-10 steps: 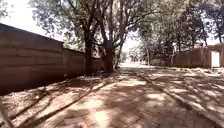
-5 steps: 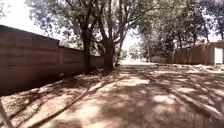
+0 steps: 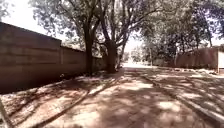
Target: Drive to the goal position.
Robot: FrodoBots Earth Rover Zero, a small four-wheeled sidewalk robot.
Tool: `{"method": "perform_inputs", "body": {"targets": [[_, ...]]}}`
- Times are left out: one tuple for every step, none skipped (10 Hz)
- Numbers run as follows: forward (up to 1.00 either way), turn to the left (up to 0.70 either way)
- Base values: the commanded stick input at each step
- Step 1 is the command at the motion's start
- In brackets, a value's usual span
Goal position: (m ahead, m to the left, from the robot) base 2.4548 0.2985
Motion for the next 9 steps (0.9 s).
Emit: {"method": "perform_inputs", "body": {"targets": [[0.70,0.00],[0.70,0.00],[0.70,0.00],[0.70,0.00],[0.70,0.00],[0.70,0.00],[0.70,0.00],[0.70,0.00],[0.70,0.00]]}}
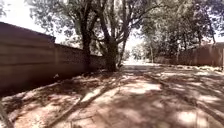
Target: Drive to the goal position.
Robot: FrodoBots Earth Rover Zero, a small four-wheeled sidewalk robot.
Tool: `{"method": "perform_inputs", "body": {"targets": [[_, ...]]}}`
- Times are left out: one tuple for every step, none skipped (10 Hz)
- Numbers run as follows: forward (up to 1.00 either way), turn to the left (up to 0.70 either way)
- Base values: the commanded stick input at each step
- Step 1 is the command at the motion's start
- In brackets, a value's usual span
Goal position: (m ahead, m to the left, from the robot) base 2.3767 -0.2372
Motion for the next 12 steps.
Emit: {"method": "perform_inputs", "body": {"targets": [[0.70,0.00],[0.70,0.00],[0.70,0.00],[0.70,0.00],[0.70,-0.05],[0.70,-0.22],[0.70,-0.35],[0.70,-0.35],[0.70,-0.35],[0.70,-0.35],[0.70,-0.35],[0.70,-0.35]]}}
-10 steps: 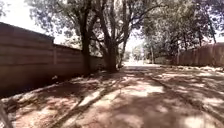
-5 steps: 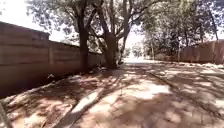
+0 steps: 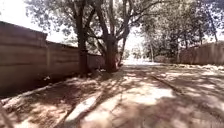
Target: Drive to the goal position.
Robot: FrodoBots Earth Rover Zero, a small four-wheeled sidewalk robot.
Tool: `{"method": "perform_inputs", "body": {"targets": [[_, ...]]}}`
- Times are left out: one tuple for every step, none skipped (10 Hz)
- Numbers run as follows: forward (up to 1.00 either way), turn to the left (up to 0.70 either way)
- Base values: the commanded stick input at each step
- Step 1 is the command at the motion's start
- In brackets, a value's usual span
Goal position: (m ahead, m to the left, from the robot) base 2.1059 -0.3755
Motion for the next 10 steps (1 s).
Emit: {"method": "perform_inputs", "body": {"targets": [[0.70,-0.35],[0.70,-0.35],[0.70,-0.35],[0.70,-0.35],[0.70,-0.35],[0.70,-0.35],[0.70,-0.26],[0.70,-0.11],[0.70,0.00],[0.70,0.00]]}}
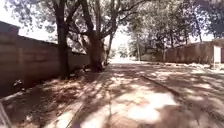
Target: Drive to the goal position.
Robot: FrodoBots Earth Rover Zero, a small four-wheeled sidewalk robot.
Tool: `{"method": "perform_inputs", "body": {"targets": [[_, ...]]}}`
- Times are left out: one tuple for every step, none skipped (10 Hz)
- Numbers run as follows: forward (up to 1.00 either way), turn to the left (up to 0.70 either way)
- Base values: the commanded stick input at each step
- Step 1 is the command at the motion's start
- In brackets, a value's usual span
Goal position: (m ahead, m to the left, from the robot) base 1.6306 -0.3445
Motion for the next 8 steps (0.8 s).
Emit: {"method": "perform_inputs", "body": {"targets": [[0.70,0.00],[0.70,0.00],[0.70,0.00],[0.70,0.00],[0.70,0.00],[0.70,0.00],[0.70,0.00],[0.70,0.00]]}}
